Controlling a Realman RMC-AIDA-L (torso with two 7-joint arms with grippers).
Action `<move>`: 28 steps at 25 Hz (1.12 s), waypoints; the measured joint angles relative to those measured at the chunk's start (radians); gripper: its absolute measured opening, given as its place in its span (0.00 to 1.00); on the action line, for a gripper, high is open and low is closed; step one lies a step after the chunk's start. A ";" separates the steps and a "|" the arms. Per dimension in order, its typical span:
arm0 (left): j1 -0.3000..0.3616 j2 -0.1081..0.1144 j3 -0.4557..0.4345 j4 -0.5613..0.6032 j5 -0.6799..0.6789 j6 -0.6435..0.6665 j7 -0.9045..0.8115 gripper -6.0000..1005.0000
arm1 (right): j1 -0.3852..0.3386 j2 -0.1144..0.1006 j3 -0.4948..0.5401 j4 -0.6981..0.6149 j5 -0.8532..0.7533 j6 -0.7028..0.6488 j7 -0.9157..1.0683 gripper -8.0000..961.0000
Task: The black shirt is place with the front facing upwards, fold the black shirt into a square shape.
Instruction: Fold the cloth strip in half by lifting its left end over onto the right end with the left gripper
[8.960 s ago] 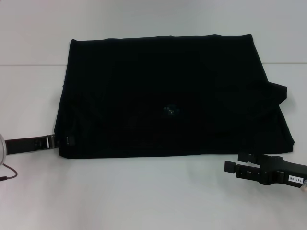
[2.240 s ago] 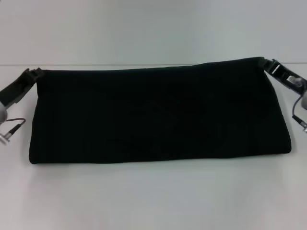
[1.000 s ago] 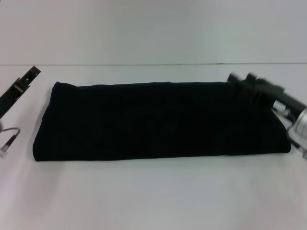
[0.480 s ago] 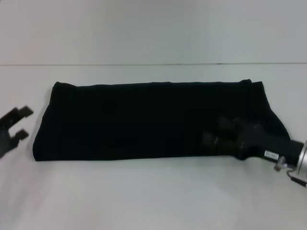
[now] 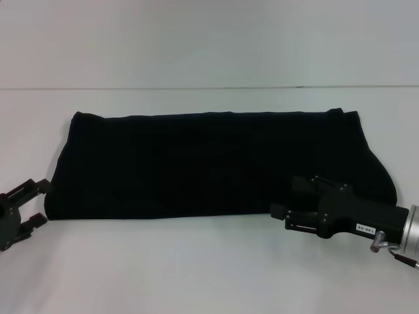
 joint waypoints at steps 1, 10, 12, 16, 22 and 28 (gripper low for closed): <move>0.000 0.000 0.001 0.000 0.005 -0.007 -0.006 0.90 | 0.000 0.001 -0.001 0.000 0.000 0.001 0.000 0.97; -0.013 0.002 0.004 -0.003 0.024 -0.068 -0.041 0.90 | 0.004 0.002 -0.001 0.000 -0.001 0.006 0.001 0.97; -0.020 0.002 0.003 -0.006 0.024 -0.079 -0.042 0.90 | 0.004 0.002 -0.001 0.000 0.000 0.006 0.002 0.97; -0.032 0.004 0.004 -0.023 0.025 -0.082 -0.042 0.90 | 0.004 0.002 -0.001 0.000 0.000 0.007 0.002 0.97; -0.044 0.009 0.006 -0.038 0.049 -0.060 -0.062 0.90 | 0.007 0.002 -0.001 -0.001 0.001 0.007 0.007 0.97; -0.027 0.022 -0.001 -0.034 0.055 -0.029 -0.080 0.90 | 0.007 0.002 -0.001 -0.003 0.004 0.003 0.008 0.96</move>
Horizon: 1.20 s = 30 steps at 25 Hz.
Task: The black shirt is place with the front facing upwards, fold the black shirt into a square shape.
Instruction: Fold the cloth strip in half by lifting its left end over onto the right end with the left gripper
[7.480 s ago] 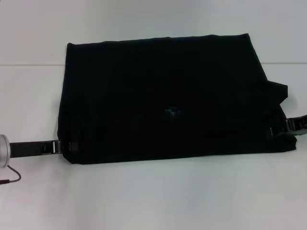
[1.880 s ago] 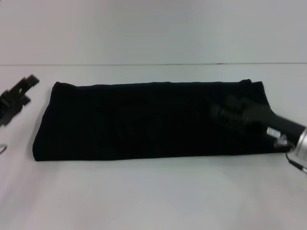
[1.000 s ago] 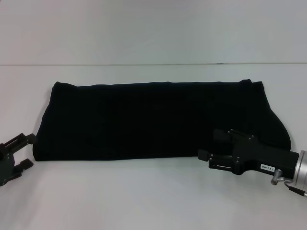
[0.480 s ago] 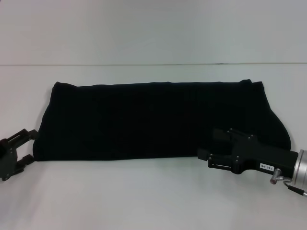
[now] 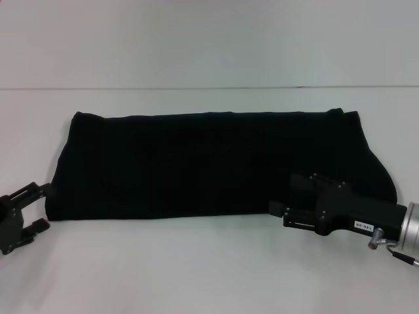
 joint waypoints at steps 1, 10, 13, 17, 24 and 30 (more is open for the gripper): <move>0.001 0.001 0.000 0.000 0.000 0.003 -0.001 0.90 | 0.000 0.000 0.000 0.000 0.000 -0.001 0.000 0.97; -0.001 0.003 -0.002 0.002 -0.001 0.014 -0.002 0.90 | 0.003 0.000 0.000 0.002 -0.001 -0.002 0.000 0.97; -0.003 0.003 -0.002 0.003 -0.001 0.016 -0.002 0.90 | 0.002 0.000 0.000 0.002 -0.002 -0.003 0.000 0.97; -0.005 0.003 -0.002 0.003 -0.002 0.018 -0.003 0.90 | 0.002 0.001 0.000 0.003 -0.003 -0.004 0.000 0.97; -0.005 0.003 -0.002 0.000 -0.003 0.023 -0.006 0.90 | 0.003 0.001 0.000 0.003 -0.003 -0.006 0.000 0.97; -0.007 0.003 0.000 0.001 -0.003 0.023 -0.007 0.90 | 0.003 0.002 0.000 0.003 -0.004 -0.008 0.001 0.97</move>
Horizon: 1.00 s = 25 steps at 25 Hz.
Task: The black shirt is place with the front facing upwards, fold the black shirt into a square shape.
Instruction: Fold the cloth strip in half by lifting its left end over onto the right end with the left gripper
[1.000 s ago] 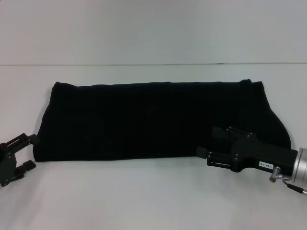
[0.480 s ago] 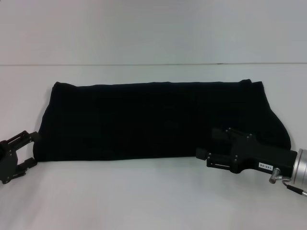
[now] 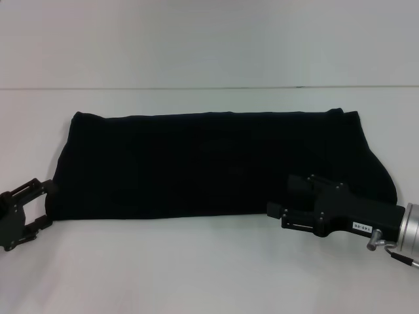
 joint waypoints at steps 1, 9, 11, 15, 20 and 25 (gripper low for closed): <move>0.000 0.000 0.001 0.000 0.000 -0.002 0.000 0.90 | 0.000 0.000 0.000 0.000 0.000 -0.001 0.000 0.97; -0.014 0.000 0.008 -0.005 0.000 -0.010 0.000 0.90 | 0.000 0.000 0.000 0.000 0.001 -0.001 0.000 0.97; -0.015 0.000 0.009 -0.006 0.000 -0.012 0.000 0.90 | 0.000 0.000 0.000 0.000 0.002 -0.001 0.001 0.97; -0.015 0.000 0.004 -0.006 0.001 -0.013 0.000 0.90 | 0.000 0.000 0.000 0.000 0.003 -0.002 0.002 0.97; -0.022 -0.001 0.007 -0.006 0.001 -0.017 0.000 0.90 | 0.001 0.000 0.000 0.000 0.007 -0.002 0.002 0.97; -0.042 -0.006 0.006 -0.006 0.002 -0.031 0.000 0.90 | 0.002 0.000 0.000 0.000 0.007 -0.002 0.002 0.97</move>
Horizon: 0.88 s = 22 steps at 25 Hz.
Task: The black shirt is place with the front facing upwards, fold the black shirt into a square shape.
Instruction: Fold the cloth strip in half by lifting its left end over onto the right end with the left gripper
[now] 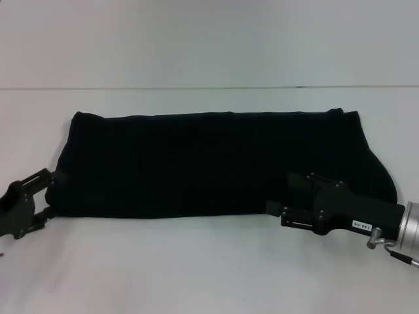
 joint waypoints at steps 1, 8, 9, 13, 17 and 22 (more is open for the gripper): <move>-0.007 -0.001 0.000 0.000 0.000 -0.004 0.000 0.90 | 0.000 0.000 0.000 0.000 0.000 0.000 0.000 0.97; -0.065 -0.003 0.005 -0.002 0.034 -0.025 0.000 0.90 | 0.003 0.003 0.000 0.001 0.000 -0.001 0.001 0.97; -0.069 -0.003 0.005 -0.002 0.039 -0.028 0.000 0.90 | 0.003 0.003 0.000 0.002 0.000 -0.002 0.001 0.97; -0.077 -0.006 0.006 -0.003 0.048 -0.039 0.004 0.90 | 0.003 0.003 0.000 0.003 0.000 -0.007 0.003 0.97; -0.071 -0.011 -0.006 0.000 0.041 -0.041 0.035 0.89 | 0.003 0.003 0.000 0.003 0.001 -0.013 0.003 0.96; -0.072 -0.016 0.013 0.005 0.050 -0.048 0.054 0.83 | 0.005 0.003 0.004 0.003 0.002 -0.023 0.004 0.97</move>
